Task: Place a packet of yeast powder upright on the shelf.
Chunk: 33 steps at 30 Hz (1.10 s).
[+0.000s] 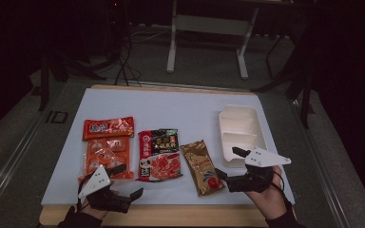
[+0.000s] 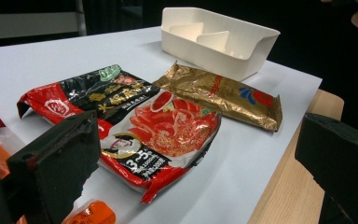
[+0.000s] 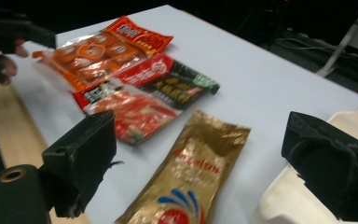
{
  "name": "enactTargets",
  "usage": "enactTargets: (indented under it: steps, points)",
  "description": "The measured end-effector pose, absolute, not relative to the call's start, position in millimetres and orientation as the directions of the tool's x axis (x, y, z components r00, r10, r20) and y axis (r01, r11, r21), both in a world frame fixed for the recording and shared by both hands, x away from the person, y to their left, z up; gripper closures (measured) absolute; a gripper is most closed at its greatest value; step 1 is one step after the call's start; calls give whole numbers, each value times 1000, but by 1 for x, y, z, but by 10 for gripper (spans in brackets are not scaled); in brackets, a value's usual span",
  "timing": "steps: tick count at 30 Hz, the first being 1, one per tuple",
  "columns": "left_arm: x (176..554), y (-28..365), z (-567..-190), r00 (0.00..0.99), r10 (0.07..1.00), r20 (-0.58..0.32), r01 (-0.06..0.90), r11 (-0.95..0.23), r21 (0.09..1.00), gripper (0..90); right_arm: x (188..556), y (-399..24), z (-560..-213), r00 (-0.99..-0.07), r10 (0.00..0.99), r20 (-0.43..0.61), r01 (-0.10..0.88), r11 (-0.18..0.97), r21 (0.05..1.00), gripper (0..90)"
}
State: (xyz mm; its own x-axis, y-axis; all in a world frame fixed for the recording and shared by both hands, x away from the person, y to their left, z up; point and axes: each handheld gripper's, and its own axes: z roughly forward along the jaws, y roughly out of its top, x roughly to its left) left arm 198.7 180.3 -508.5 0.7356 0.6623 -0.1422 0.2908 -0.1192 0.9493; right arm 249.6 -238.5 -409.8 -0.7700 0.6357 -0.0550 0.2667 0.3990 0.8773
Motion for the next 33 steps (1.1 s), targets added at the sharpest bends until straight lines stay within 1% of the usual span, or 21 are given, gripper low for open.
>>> enactTargets:
  steps: [6, 8, 9, 11, 12, 16, 17, 18, 19, 20, 22, 23, 26, 29, 31, 33]
  points:
    - [199, 180, -509, 736, 661, -148, 299, -121, 947, 5, 272, -231, -404, -760, 646, -69, 275, 416, 867, 100]
    - [199, 180, -509, 737, 658, -154, 302, -117, 946, 5, 286, -226, -406, -765, 643, -33, 307, 409, 859, 103]
    - [199, 180, -509, 736, 659, -153, 302, -117, 946, 5, 286, -226, -406, -765, 643, -33, 307, 409, 859, 103]
    - [199, 180, -508, 738, 658, -148, 300, -124, 946, 5, 296, -223, -409, -764, 645, -13, 330, 409, 851, 105]
    - [199, 180, -508, 739, 657, -151, 301, -122, 946, 5, 305, -218, -411, -762, 648, -5, 343, 410, 845, 121]
    - [199, 179, -508, 741, 655, -146, 300, -128, 945, 6, 318, -211, -415, -760, 650, 11, 364, 412, 835, 123]
    - [198, 179, -508, 743, 653, -146, 300, -130, 945, 6, 327, -205, -419, -756, 654, 27, 387, 413, 824, 135]
    - [198, 179, -508, 743, 653, -146, 300, -130, 945, 5, 327, -205, -419, -756, 654, 27, 387, 413, 824, 135]
    - [198, 179, -508, 744, 653, -143, 298, -133, 945, 6, 337, -200, -425, -746, 665, 36, 414, 420, 808, 140]
    - [198, 179, -508, 745, 652, -140, 296, -136, 945, 6, 337, -200, -425, -746, 665, 36, 414, 420, 808, 140]
    - [198, 179, -508, 746, 652, -138, 295, -138, 945, 5, 345, -196, -431, -734, 678, 40, 429, 417, 801, 178]
    - [198, 179, -508, 747, 651, -138, 296, -140, 945, 5, 348, -194, -433, -729, 683, 43, 436, 416, 798, 182]
    - [198, 179, -509, 747, 650, -139, 299, -142, 944, 5, 357, -186, -441, -722, 689, 57, 467, 425, 775, 182]
    - [199, 179, -509, 746, 651, -140, 298, -140, 944, 5, 366, -178, -449, -706, 706, 48, 496, 446, 745, 183]
    - [198, 179, -508, 748, 649, -138, 297, -142, 944, 5, 371, -174, -455, -682, 731, 27, 516, 454, 726, 226]
    - [198, 179, -508, 748, 649, -136, 296, -142, 945, 5, 378, -170, -461, -653, 756, 41, 559, 444, 700, 227]
